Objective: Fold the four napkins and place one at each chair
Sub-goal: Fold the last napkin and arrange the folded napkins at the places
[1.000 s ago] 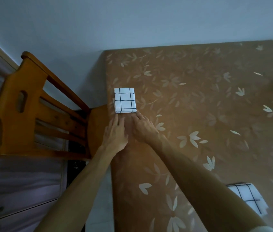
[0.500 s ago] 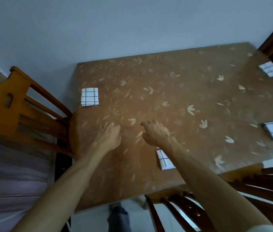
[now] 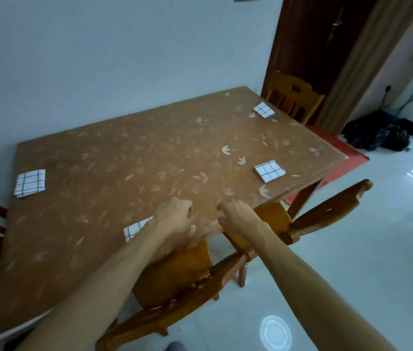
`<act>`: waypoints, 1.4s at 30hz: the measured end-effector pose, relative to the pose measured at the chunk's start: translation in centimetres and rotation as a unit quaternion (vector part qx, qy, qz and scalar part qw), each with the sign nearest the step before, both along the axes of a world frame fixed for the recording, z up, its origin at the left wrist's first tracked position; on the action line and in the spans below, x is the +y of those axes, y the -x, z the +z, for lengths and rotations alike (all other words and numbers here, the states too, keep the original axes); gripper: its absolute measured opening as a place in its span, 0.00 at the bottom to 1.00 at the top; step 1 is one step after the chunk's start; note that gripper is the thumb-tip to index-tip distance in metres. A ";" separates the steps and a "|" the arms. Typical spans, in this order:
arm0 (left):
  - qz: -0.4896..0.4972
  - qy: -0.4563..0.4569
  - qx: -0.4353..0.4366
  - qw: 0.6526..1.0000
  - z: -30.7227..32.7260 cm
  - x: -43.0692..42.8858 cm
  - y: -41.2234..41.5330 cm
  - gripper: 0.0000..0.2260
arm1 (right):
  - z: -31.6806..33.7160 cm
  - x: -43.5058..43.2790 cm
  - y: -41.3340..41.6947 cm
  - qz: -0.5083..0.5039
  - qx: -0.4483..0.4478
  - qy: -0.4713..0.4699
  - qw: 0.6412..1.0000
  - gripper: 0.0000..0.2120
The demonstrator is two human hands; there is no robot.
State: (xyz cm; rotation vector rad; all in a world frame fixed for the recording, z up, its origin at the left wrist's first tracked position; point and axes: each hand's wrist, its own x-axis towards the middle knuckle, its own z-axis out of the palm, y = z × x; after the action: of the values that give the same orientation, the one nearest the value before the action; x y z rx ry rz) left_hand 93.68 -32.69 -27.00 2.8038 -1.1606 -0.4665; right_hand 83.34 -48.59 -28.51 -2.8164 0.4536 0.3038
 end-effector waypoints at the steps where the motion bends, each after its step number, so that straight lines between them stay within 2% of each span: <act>1: -0.020 0.002 0.001 1.000 0.0 -1.7 0.8 0.11 | 0.3 -1.4 1.3 -0.011 -0.002 0.006 1.000 0.17; 4: -0.055 0.000 0.016 0.998 0.2 -6.8 2.7 0.16 | 0.5 -5.5 4.4 -0.045 -0.004 0.003 0.999 0.16; 9: -0.053 0.032 0.080 0.995 -1.0 -14.9 4.6 0.19 | -1.1 -12.5 7.4 -0.090 0.009 -0.006 0.996 0.16; 12: -0.047 0.036 0.107 0.992 -2.9 -19.9 4.7 0.17 | -2.2 -17.0 7.9 -0.095 0.035 -0.001 0.995 0.11; 14: -0.040 0.048 0.123 0.990 -4.2 -23.2 4.2 0.15 | -2.9 -20.2 7.5 -0.091 0.053 -0.001 0.994 0.10; 16: -0.025 0.050 0.144 0.988 -5.3 -26.4 3.6 0.17 | -3.5 -23.3 6.5 -0.092 0.068 -0.015 0.993 0.12; 19: 0.016 0.047 0.171 0.984 -6.5 -30.2 2.5 0.20 | -3.9 -27.3 4.6 -0.096 0.087 -0.041 0.991 0.17; 25: 0.102 0.055 0.200 0.973 -8.5 -35.1 0.8 0.11 | -5.4 -34.3 0.5 -0.105 0.100 -0.092 0.985 0.22; 28: 0.150 0.048 0.227 0.961 -10.2 -37.1 0.1 0.13 | -6.5 -36.9 -1.8 -0.082 0.113 -0.116 0.983 0.22; 31: 0.185 0.044 0.246 0.951 -11.5 -39.1 -0.4 0.22 | -9.1 -39.9 -4.4 -0.056 0.147 -0.131 0.979 0.18; 37: 0.319 0.057 0.267 0.908 -13.6 -42.4 -0.2 0.23 | -12.1 -44.3 -7.8 0.001 0.186 -0.176 0.967 0.16; 42: 0.385 0.087 0.231 0.889 -15.0 -44.2 0.2 0.18 | -13.2 -45.9 -9.6 0.034 0.184 -0.182 0.965 0.20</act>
State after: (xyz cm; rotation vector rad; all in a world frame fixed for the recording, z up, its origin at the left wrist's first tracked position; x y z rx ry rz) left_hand 93.51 -76.93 -41.96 2.4932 0.0288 -0.8133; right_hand 92.99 -94.46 -41.71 -2.4183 0.3336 0.8412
